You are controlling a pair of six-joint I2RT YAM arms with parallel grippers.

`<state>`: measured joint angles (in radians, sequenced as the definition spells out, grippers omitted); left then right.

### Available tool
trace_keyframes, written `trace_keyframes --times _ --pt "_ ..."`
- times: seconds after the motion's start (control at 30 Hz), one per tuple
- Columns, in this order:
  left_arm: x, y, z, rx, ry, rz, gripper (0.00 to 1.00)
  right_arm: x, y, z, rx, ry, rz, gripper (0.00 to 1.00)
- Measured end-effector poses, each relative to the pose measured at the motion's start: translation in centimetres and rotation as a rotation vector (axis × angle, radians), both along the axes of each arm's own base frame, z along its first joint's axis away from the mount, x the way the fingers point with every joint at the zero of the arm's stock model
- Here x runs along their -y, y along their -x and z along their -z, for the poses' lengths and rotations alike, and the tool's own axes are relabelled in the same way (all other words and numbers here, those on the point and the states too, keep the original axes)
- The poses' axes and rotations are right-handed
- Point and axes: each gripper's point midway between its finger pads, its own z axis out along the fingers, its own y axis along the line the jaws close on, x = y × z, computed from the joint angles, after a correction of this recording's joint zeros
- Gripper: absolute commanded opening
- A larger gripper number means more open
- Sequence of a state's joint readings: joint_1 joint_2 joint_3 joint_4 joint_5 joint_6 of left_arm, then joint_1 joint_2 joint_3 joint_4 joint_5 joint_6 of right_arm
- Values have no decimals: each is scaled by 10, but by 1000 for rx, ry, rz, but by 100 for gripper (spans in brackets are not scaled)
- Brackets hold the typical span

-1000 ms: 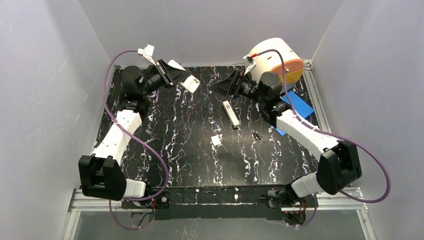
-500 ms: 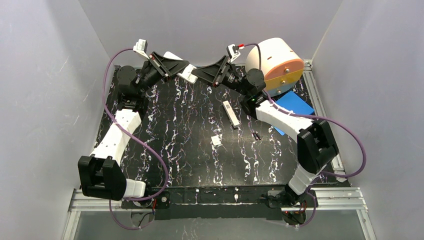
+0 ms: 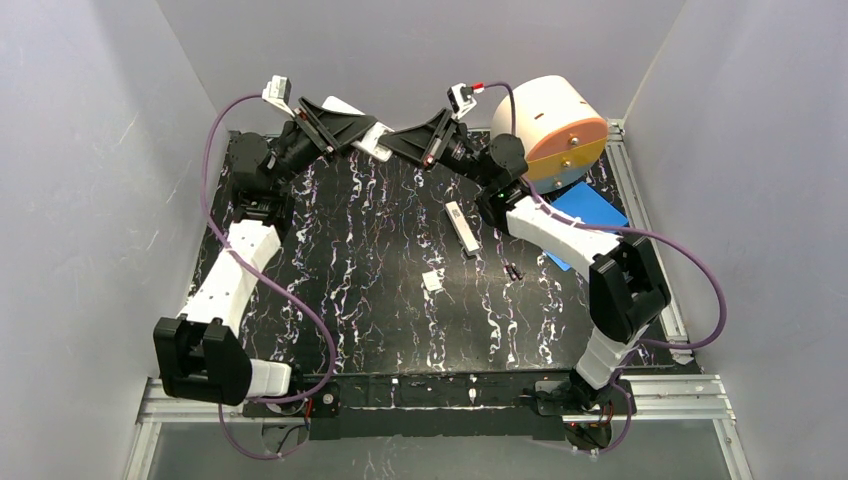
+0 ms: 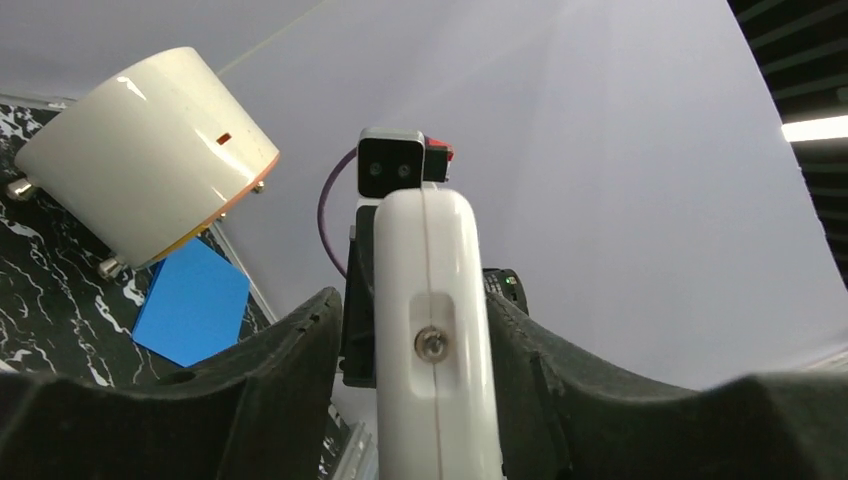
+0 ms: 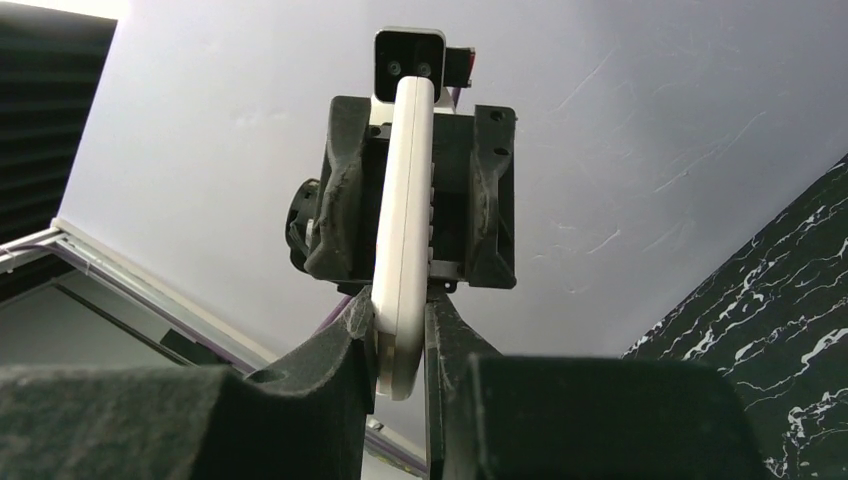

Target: Load the batteries into the remote control

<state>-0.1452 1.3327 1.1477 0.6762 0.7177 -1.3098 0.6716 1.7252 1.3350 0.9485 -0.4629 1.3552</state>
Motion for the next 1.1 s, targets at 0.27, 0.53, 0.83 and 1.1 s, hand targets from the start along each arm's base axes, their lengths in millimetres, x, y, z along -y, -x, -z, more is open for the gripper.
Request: trace_keyframes --times 0.27,0.53,0.83,1.1 --pt "-14 29 -18 90 -52 -14 99 15 -7 -4 54 62 -41 6" --pt "-10 48 0 88 -151 60 63 30 -2 13 170 245 -156 8" --pt "-3 42 41 -42 -207 173 43 36 2 41 285 479 -198 9" --pt "5 51 65 -95 -247 260 48 43 11 71 281 576 -251 7"
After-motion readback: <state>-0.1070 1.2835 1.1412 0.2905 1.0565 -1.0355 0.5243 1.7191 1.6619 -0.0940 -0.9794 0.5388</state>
